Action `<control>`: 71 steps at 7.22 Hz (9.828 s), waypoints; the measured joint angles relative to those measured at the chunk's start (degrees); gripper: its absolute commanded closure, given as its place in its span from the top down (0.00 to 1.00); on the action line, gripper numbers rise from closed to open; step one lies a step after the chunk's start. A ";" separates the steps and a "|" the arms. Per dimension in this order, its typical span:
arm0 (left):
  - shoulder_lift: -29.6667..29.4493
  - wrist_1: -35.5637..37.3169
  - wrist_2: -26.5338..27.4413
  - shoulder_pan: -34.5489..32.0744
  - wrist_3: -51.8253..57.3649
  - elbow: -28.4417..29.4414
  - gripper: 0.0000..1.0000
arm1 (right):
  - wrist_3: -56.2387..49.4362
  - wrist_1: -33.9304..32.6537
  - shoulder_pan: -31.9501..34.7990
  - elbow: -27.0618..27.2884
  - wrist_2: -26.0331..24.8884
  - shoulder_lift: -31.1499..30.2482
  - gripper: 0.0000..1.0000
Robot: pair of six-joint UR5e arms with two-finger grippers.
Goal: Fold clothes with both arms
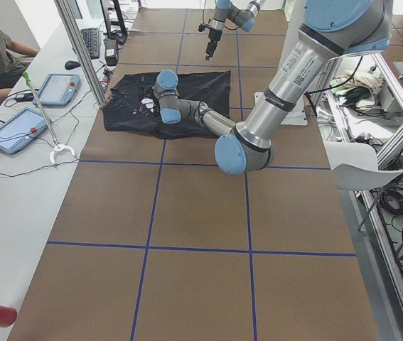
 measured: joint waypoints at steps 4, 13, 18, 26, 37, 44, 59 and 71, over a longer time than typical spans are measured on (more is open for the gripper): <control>5.14 0.11 0.44 0.04 -2.90 -8.52 1.00 | 7.29 -0.08 -14.17 1.59 -11.94 -3.86 0.99; 5.41 0.12 0.56 0.16 -3.03 -8.17 1.00 | 10.12 -0.05 -18.82 1.57 -13.34 -5.78 0.00; 5.83 0.12 0.56 0.13 -3.05 -8.13 1.00 | 11.06 0.08 -18.67 4.01 -12.60 -6.06 0.00; 31.28 3.41 18.48 20.17 -16.36 -30.31 0.85 | 11.07 0.11 -18.48 10.86 -7.83 -11.81 0.00; 32.07 10.84 19.37 31.47 -20.34 -32.86 0.00 | 11.07 0.18 -17.48 10.93 -7.63 -11.21 0.00; 42.11 10.93 18.68 30.88 -20.33 -46.25 0.00 | 10.82 0.31 -13.46 14.56 -2.12 -14.54 0.00; 19.82 10.89 3.25 0.87 -11.11 -27.56 0.00 | -8.33 -38.79 21.92 0.15 18.26 20.96 0.00; -5.79 -3.47 11.45 -6.92 -3.76 17.88 0.84 | -17.67 -25.92 26.85 -54.92 14.14 55.30 0.98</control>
